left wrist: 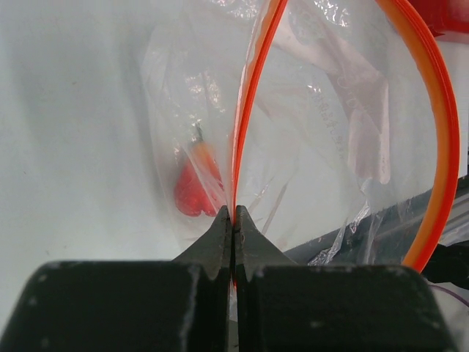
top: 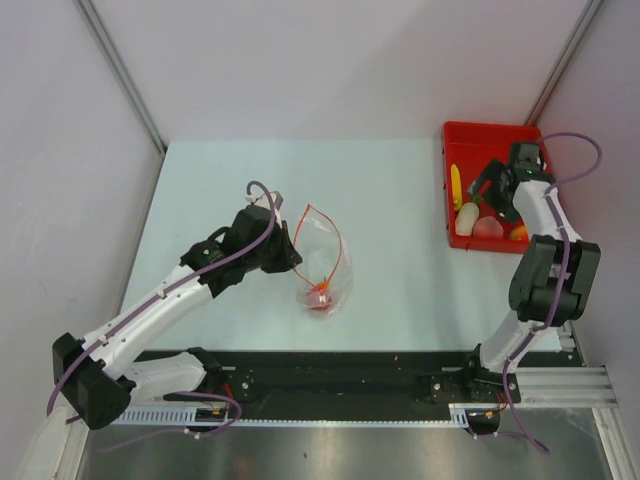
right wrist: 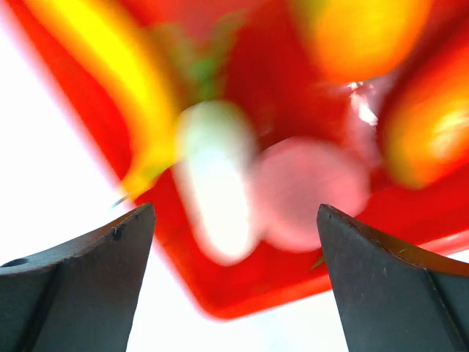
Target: Open the zip-top bag and remove the fake food
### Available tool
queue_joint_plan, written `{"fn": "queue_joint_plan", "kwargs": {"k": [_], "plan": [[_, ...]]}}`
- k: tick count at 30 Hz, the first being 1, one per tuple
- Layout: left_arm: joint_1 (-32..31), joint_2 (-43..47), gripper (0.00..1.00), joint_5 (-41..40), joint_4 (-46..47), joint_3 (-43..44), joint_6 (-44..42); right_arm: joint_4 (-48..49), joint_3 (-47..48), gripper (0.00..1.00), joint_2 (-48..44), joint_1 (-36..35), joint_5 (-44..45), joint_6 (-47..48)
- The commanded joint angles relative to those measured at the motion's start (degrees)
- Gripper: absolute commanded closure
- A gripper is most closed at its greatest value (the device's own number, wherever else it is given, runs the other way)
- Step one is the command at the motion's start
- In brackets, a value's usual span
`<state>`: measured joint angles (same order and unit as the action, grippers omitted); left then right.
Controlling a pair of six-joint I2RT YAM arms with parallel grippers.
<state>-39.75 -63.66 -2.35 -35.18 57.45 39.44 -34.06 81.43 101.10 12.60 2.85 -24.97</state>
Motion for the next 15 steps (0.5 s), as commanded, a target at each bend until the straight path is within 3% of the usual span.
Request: {"fn": "queue_joint_plan", "kwargs": {"k": [1, 4, 8, 12, 15], "plan": [[0.02, 1.61, 1.0, 0.24, 2.31, 0.38, 0.46, -0.56, 1.01, 0.04, -11.35, -12.37, -0.83, -0.86], [0.02, 2.31, 1.0, -0.11, 3.1, -0.41, 1.34, -0.83, 1.54, 0.04, -16.27, -21.71, -2.15, -1.31], [0.02, 2.75, 1.0, -0.02, 4.15, -1.38, 2.39, -1.35, 1.8, 0.11, -21.28, -41.27, -0.32, -1.05], [0.02, 2.66, 1.0, 0.24, 4.5, -1.99, 3.18, -2.85, 1.89, 0.21, -24.1, -53.89, 5.57, -1.57], [0.02, 2.66, 1.0, 0.24, 5.21, -2.52, 3.71, -2.59, 3.47, 0.36, -24.2, -61.17, 6.9, -0.96]]}}
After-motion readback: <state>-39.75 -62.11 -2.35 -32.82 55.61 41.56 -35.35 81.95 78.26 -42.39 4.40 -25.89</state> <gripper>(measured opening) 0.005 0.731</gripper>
